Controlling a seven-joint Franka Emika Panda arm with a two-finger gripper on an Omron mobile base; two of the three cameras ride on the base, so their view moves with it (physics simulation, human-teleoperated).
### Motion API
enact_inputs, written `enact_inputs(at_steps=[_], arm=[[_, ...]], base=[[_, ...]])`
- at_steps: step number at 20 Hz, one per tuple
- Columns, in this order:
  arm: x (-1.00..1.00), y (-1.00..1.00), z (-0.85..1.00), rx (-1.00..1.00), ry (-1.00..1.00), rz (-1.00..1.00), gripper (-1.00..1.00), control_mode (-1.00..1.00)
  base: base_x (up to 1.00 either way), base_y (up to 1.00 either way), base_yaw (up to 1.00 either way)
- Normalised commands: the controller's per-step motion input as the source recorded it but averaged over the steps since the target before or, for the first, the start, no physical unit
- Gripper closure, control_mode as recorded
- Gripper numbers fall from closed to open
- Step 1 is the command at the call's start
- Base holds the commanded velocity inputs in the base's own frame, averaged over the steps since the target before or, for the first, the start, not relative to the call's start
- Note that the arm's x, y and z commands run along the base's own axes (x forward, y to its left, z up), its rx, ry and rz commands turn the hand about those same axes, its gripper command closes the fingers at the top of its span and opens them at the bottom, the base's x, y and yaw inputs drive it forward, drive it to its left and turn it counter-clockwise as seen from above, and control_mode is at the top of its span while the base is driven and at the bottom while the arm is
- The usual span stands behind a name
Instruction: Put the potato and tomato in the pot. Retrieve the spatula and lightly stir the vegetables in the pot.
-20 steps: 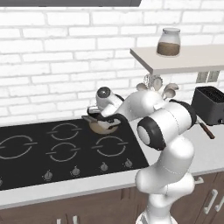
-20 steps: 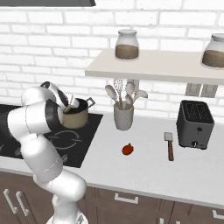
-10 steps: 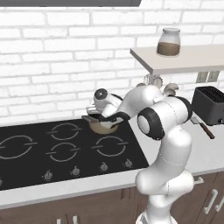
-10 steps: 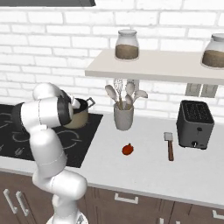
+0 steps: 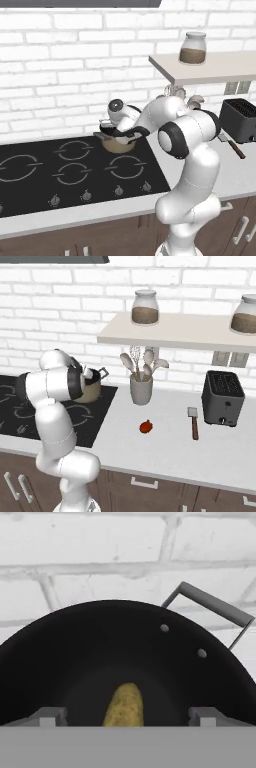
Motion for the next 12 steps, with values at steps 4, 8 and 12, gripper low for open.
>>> enact_inputs(at_steps=[4,8,12], arm=[[-0.82,-0.04,1.0,0.12,-0.08,-0.02,-1.0,-1.0],[-0.99,-0.43,0.98,0.14,-0.01,-0.07,-1.0,-1.0],[-0.91,-0.9,0.56,0.06,0.06,-0.14,-1.0,-1.0]], base=[[0.0,0.0,0.0],[0.0,0.0,0.0],[0.0,0.0,0.0]])
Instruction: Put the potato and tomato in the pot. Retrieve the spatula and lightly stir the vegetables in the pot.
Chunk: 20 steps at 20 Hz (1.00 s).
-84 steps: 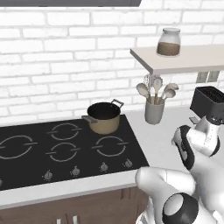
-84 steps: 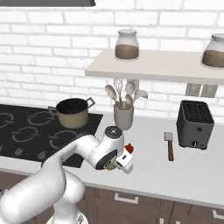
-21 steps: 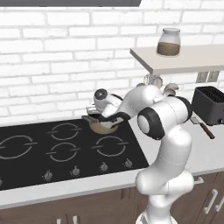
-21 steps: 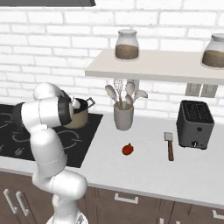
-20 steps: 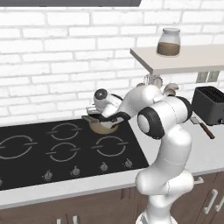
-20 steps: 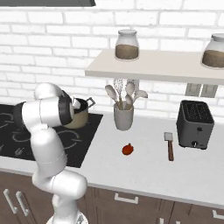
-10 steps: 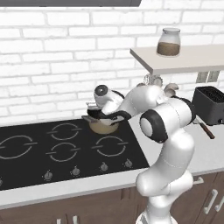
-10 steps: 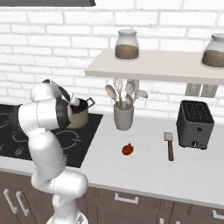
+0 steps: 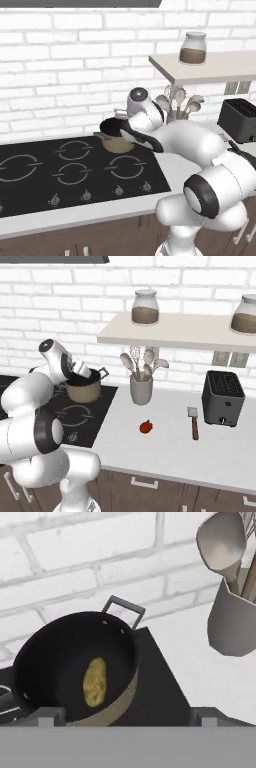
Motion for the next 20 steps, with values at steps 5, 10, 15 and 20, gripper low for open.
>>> enact_inputs(at_steps=[5,10,15,20], arm=[[-0.99,-0.97,0.0,0.0,0.01,-0.14,-1.0,-1.0],[-0.61,-0.99,-0.15,-0.05,0.02,-0.11,-1.0,-1.0],[-0.28,-0.95,-0.19,-0.01,0.12,-0.03,-1.0,-1.0],[-0.18,-0.6,-0.15,0.0,0.11,0.0,-1.0,-1.0]], base=[[0.0,0.0,0.0],[0.0,0.0,0.0],[0.0,0.0,0.0],[0.0,0.0,0.0]])
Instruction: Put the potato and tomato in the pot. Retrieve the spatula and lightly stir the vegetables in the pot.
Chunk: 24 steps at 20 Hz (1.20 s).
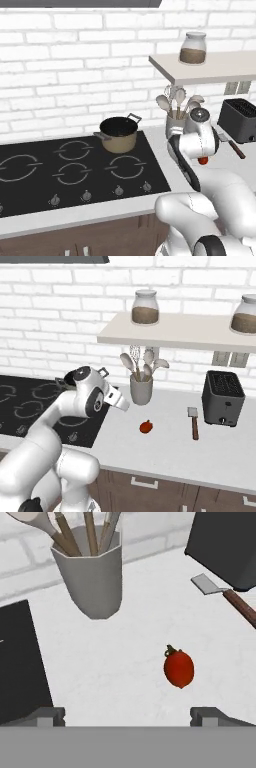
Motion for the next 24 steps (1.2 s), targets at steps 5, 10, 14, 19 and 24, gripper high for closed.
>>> enact_inputs(at_steps=[5,10,14,19,24], arm=[[-0.02,-0.55,-0.25,0.0,0.12,0.0,-1.0,-1.0],[0.0,-0.65,-0.37,0.0,0.1,0.0,-1.0,-1.0],[0.0,-0.36,-0.46,0.0,0.02,0.04,-1.0,-1.0],[0.02,-0.07,-0.45,0.0,0.0,0.07,-1.0,-1.0],[0.22,-0.08,-0.36,0.0,0.0,0.05,-1.0,-1.0]], base=[[0.0,0.0,0.0],[0.0,0.0,0.0],[0.0,0.0,0.0],[0.0,0.0,0.0],[0.0,0.0,0.0]])
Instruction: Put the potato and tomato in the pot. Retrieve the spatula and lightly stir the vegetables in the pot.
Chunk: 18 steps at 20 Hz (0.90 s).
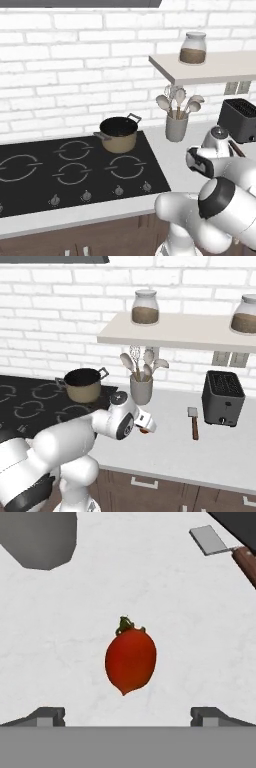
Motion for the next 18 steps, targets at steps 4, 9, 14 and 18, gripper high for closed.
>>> enact_inputs(at_steps=[4,9,14,18], arm=[[0.32,-0.19,-0.22,0.0,0.0,0.0,-1.0,-1.0],[0.26,-0.18,-0.13,0.0,0.01,0.0,-1.0,-1.0],[0.26,-0.12,-0.22,0.0,0.05,0.0,-1.0,-1.0],[0.33,-0.13,-0.22,0.0,0.06,0.0,-1.0,-1.0]], base=[[0.0,0.0,0.0],[0.0,0.0,0.0],[0.0,0.0,0.0],[0.0,0.0,0.0]])
